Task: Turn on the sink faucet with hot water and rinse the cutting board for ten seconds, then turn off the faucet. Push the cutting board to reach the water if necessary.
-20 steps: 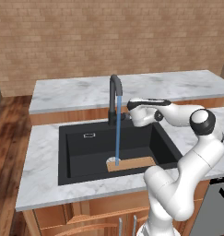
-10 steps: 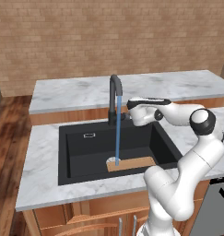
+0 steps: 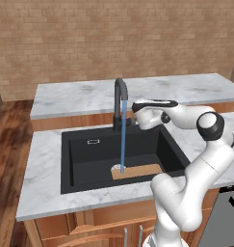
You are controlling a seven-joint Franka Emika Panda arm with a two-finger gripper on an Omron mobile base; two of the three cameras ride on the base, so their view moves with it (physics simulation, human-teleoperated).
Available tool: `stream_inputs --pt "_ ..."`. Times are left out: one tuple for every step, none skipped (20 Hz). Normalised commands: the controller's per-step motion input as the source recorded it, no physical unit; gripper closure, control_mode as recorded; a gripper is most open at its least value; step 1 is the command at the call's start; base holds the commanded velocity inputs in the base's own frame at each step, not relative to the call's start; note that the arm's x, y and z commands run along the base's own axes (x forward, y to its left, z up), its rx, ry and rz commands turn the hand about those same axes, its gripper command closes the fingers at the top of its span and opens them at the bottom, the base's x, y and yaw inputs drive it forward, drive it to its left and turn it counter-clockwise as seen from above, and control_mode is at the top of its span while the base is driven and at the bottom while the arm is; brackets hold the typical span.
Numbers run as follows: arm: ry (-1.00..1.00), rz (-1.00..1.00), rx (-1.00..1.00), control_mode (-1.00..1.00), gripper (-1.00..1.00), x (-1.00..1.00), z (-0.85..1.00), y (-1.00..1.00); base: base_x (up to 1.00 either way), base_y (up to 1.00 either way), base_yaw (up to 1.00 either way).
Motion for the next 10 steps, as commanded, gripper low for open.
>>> stream_inputs --pt "0.00 0.00 0.01 -1.00 -1.00 -0.14 0.19 -0.16 0.00 0.00 0.00" --pt "0.00 0.00 0.01 -1.00 -1.00 -0.17 0.11 -0.19 0.00 0.00 0.00" --pt "0.00 0.00 0.01 -1.00 -1.00 -0.23 0.00 -0.21 0.00 0.00 0.00" --pt "0.00 0.00 0.00 -1.00 -1.00 -0.24 0.00 -0.21 0.00 0.00 0.00" --pt "0.00 0.00 0.00 -1.00 -1.00 -0.21 0.00 -0.22 0.00 0.00 0.00" --pt "0.00 0.00 0.01 -1.00 -1.00 -0.18 0.00 -0.26 0.00 0.00 0.00" --pt "0.00 0.00 0.01 -1.00 -1.00 -0.19 0.00 -0.28 0.00 0.00 0.00" --pt "0.00 0.00 0.01 -1.00 -1.00 -0.19 0.00 -0.26 0.00 0.00 0.00" --pt "0.00 0.00 0.00 -1.00 -1.00 -0.17 0.00 -0.25 0.00 0.00 0.00" --pt "0.00 0.00 0.00 -1.00 -1.00 -0.14 0.00 -0.24 0.00 0.00 0.00"
